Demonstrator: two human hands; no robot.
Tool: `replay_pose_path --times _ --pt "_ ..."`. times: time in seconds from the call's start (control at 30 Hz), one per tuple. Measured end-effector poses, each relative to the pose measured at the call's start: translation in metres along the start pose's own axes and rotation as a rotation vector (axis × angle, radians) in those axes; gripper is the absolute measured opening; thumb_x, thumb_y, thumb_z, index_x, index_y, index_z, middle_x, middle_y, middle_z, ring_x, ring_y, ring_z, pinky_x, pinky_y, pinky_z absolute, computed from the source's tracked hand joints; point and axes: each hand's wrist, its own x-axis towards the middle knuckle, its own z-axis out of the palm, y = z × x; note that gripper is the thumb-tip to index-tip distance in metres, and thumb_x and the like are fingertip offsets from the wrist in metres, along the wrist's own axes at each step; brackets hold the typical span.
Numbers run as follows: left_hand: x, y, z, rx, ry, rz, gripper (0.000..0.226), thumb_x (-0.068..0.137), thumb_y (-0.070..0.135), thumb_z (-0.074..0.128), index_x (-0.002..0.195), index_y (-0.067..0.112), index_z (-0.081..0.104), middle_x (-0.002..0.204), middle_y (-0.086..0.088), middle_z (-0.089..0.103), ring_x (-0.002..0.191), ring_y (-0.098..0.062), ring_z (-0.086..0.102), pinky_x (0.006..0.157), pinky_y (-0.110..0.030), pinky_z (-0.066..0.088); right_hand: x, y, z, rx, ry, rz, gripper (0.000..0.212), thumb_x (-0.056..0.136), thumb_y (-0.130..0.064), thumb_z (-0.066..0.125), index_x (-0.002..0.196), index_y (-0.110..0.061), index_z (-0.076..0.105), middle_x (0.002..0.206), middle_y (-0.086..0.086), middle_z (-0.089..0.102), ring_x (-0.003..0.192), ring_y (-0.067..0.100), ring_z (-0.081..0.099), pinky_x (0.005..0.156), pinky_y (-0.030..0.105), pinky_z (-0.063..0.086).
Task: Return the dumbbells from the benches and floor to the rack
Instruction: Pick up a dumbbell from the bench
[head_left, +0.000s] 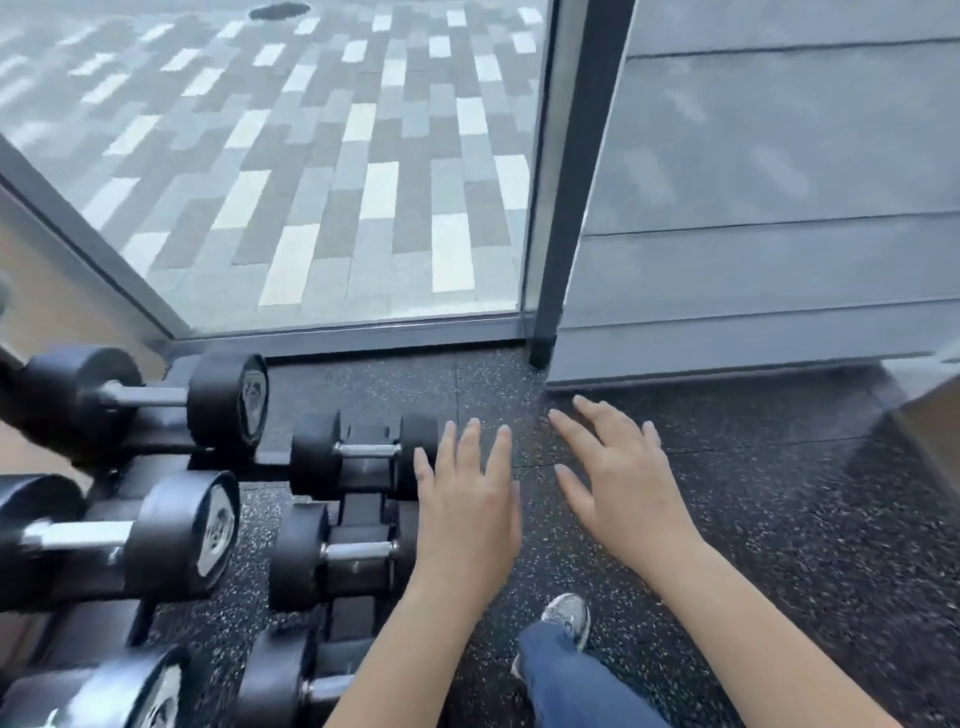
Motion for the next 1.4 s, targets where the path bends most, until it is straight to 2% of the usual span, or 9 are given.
replay_pose_path --times 0.07,0.17,0.27,0.6,0.87,1.0,1.13,1.27,1.4 --pt "0.035 0.026 0.012 -0.004 -0.036 0.071 0.057 0.066 0.014 0.078 0.118 0.005 0.057 0.119 -0.023 0.059 0.114 -0.043 0.052 0.085 -0.068 0.039 0.011 0.034 -0.013 -0.005 0.019 0.076 0.052 0.089 -0.029 0.053 0.138 -0.024 0.038 0.147 0.005 0.034 0.137 0.021 0.029 0.110 0.055 0.019" --pt "0.085 0.075 0.035 -0.045 -0.119 0.176 0.055 0.088 0.022 0.054 0.138 0.012 0.033 0.144 -0.018 0.035 0.136 -0.037 0.024 0.107 -0.061 0.016 0.021 0.089 -0.030 -0.001 0.065 0.195 0.052 0.090 -0.032 0.051 0.140 -0.026 0.035 0.149 0.003 0.031 0.138 0.020 0.026 0.111 0.054 0.018" --pt "0.126 0.126 0.058 -0.060 -0.155 0.344 0.055 0.094 0.030 0.037 0.143 0.020 0.014 0.152 -0.010 0.018 0.141 -0.028 0.007 0.112 -0.053 0.003 0.019 0.141 -0.047 0.009 0.118 0.339 0.053 0.091 -0.034 0.048 0.141 -0.028 0.031 0.151 0.000 0.027 0.139 0.019 0.023 0.112 0.053 0.017" --pt "0.177 0.262 0.084 -0.123 -0.236 0.703 0.054 0.092 0.032 0.043 0.141 0.019 0.024 0.149 -0.014 0.024 0.140 -0.032 0.009 0.112 -0.052 0.006 -0.026 0.245 -0.087 -0.004 0.259 0.722 0.052 0.092 -0.036 0.046 0.141 -0.029 0.031 0.152 0.000 0.026 0.140 0.020 0.020 0.112 0.053 0.015" --pt "0.159 0.322 0.104 -0.106 -0.329 0.993 0.052 0.086 0.031 0.057 0.133 0.015 0.041 0.142 -0.017 0.038 0.136 -0.040 0.021 0.108 -0.058 0.016 -0.078 0.267 -0.083 0.025 0.340 1.023 0.052 0.090 -0.035 0.050 0.139 -0.028 0.035 0.150 0.002 0.029 0.139 0.022 0.024 0.110 0.054 0.019" --pt "0.155 0.345 0.121 -0.099 -0.369 1.155 0.051 0.077 0.028 0.068 0.123 0.012 0.053 0.130 -0.018 0.052 0.127 -0.043 0.038 0.097 -0.065 0.029 -0.092 0.275 -0.078 0.039 0.339 1.164 0.051 0.091 -0.036 0.048 0.140 -0.029 0.033 0.150 0.000 0.028 0.139 0.021 0.022 0.111 0.053 0.018" --pt "0.163 0.366 0.136 -0.117 -0.467 1.275 0.050 0.084 0.029 0.060 0.129 0.013 0.046 0.137 -0.017 0.045 0.132 -0.040 0.031 0.103 -0.061 0.024 -0.093 0.280 -0.076 0.046 0.349 1.310 0.051 0.090 -0.035 0.048 0.139 -0.030 0.034 0.150 0.000 0.029 0.139 0.021 0.022 0.111 0.053 0.017" --pt "0.183 0.388 0.145 -0.162 -0.489 1.442 0.048 0.077 0.028 0.068 0.121 0.011 0.055 0.125 -0.017 0.057 0.121 -0.041 0.046 0.092 -0.063 0.036 -0.086 0.289 -0.077 0.055 0.368 1.440 0.052 0.091 -0.036 0.048 0.140 -0.032 0.031 0.151 -0.003 0.027 0.140 0.020 0.019 0.113 0.051 0.013" --pt "0.209 0.414 0.159 -0.222 -0.476 1.559 0.048 0.080 0.028 0.065 0.123 0.011 0.052 0.128 -0.018 0.054 0.124 -0.041 0.043 0.095 -0.062 0.034 -0.070 0.308 -0.085 0.014 0.376 1.522 0.052 0.091 -0.035 0.048 0.140 -0.031 0.031 0.150 -0.001 0.028 0.140 0.022 0.021 0.113 0.051 0.015"
